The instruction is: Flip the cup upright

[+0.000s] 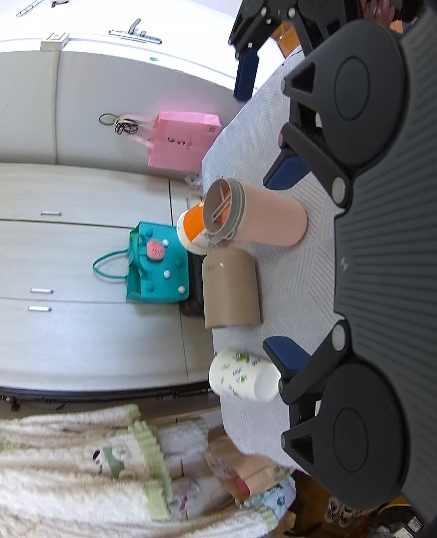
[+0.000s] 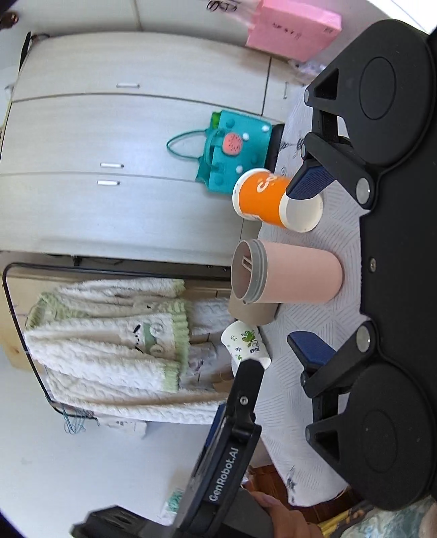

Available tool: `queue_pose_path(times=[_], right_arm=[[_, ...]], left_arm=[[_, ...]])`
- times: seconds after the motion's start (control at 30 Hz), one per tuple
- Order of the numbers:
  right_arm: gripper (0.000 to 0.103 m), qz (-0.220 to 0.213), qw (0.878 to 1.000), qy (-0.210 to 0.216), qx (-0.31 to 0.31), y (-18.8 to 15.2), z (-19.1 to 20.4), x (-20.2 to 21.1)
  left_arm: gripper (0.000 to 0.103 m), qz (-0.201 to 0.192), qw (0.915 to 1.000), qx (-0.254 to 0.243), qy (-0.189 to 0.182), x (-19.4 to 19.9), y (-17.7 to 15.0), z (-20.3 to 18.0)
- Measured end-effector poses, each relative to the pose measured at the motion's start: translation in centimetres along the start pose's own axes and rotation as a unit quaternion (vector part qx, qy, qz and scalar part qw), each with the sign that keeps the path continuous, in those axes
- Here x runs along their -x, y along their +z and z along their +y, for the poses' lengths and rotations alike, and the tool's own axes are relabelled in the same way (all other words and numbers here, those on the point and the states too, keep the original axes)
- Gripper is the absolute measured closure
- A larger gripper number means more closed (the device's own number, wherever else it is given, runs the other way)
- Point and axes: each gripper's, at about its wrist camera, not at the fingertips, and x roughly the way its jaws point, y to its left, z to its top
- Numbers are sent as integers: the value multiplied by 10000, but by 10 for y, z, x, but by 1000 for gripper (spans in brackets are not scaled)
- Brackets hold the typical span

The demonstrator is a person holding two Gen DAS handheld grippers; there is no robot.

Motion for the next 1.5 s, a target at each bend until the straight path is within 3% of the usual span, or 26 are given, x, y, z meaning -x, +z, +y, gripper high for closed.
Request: queue_pose_path(times=[0.2, 0.57, 0.8, 1.17, 1.5], right_arm=[[0, -136, 9993, -278, -187, -6, 10, 28], [0, -29, 9932, -1102, -362, -26, 27, 50], [0, 106, 9897, -1327, -531, -30, 28, 58], [0, 336, 9845, -1636, -540, -34, 33, 48], [0, 475, 9831, -1657, -621, -34, 36, 35]], left_arm=[[0, 14, 9985, 243, 489, 24, -10, 3], [0, 158, 9934, 582, 979, 44, -42, 10], [0, 372, 9880, 694, 1328, 47, -52, 9], [0, 554, 9868, 533, 1422, 38, -57, 3], [0, 678, 9870, 476, 1379, 21, -62, 10]])
